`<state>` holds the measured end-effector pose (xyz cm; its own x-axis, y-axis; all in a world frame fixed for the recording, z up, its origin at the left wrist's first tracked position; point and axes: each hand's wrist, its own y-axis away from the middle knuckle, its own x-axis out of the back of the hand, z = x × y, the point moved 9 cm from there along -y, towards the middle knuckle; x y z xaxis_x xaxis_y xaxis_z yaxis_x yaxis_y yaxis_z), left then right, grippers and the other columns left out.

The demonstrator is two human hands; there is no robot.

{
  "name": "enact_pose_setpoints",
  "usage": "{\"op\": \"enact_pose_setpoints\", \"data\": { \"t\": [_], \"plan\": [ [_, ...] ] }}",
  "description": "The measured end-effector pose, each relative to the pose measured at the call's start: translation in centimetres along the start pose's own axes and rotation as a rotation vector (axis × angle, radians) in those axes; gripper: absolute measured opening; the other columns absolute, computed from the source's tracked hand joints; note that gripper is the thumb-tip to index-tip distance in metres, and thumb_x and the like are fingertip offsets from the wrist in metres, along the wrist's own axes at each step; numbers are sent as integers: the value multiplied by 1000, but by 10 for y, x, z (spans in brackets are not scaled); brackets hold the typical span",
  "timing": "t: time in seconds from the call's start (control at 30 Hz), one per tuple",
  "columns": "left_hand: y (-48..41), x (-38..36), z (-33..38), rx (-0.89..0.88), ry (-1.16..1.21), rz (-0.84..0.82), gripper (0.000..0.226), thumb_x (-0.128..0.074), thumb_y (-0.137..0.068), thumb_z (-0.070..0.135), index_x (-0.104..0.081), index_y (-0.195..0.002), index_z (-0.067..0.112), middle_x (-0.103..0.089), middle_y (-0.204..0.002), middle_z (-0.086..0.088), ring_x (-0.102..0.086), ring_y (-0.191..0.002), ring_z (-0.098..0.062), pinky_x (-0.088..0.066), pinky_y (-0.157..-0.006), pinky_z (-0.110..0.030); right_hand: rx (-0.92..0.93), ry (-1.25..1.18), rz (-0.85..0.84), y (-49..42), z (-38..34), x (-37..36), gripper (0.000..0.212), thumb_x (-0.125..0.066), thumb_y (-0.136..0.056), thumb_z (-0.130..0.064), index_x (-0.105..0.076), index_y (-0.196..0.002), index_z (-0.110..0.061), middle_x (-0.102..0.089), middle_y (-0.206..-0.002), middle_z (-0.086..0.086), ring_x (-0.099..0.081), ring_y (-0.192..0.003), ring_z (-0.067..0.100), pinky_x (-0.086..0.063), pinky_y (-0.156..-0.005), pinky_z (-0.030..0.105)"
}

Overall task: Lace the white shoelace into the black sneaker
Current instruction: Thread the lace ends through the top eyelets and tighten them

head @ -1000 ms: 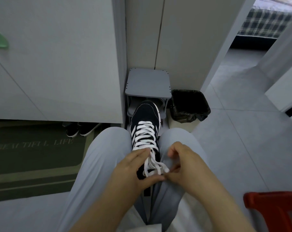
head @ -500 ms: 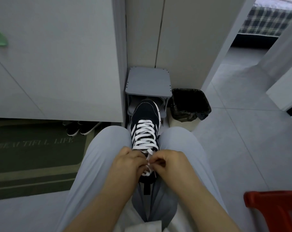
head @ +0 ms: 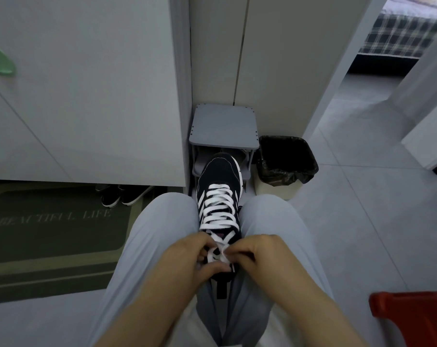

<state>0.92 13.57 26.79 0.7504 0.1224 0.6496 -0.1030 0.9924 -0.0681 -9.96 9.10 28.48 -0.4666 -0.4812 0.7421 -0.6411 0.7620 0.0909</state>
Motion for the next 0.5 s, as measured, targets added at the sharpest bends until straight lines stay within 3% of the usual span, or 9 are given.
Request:
{"op": "enact_pose_setpoints", "data": {
  "t": [0.1,0.23,0.4,0.5],
  "plan": [
    [0,3,1,-69,35,71,55,-84,-61,23,-45,-90,47,-49,-87,24,-51,-91,12,-43,-74,-5,-62,23,121,-7,2,-1,8,-60,-86,-22,-65,-93,-22,-70,-90,-2,-63,-85,13,-48,-75,27],
    [-7,-14,-13,23,38,28,47,-71,-64,31,-50,-105,41,-43,-84,27,-52,-79,10,-41,-76,-7,12,297,16,-15,-10,-26,20,-45,-93,-21,-62,-102,-14,-65,-99,8,-59,-91,24,-35,-67,31],
    [-12,-23,-13,-4,-166,-62,18,-61,-70,38,-69,-76,23,-63,-70,9,-59,-69,-5,-43,-67,-19,16,123,141,-5,0,0,6,-64,-82,-24,-68,-86,-24,-66,-88,-4,-60,-81,11,-46,-74,26],
    [-14,-18,-3,-81,-410,31,23,-54,-60,48,-67,-55,30,-59,-52,4,-57,-47,-10,-43,-43,-19,-20,42,112,1,7,10,5,-73,-75,-26,-72,-78,-22,-66,-81,-6,-60,-74,10,-48,-71,27]
  ]
}}
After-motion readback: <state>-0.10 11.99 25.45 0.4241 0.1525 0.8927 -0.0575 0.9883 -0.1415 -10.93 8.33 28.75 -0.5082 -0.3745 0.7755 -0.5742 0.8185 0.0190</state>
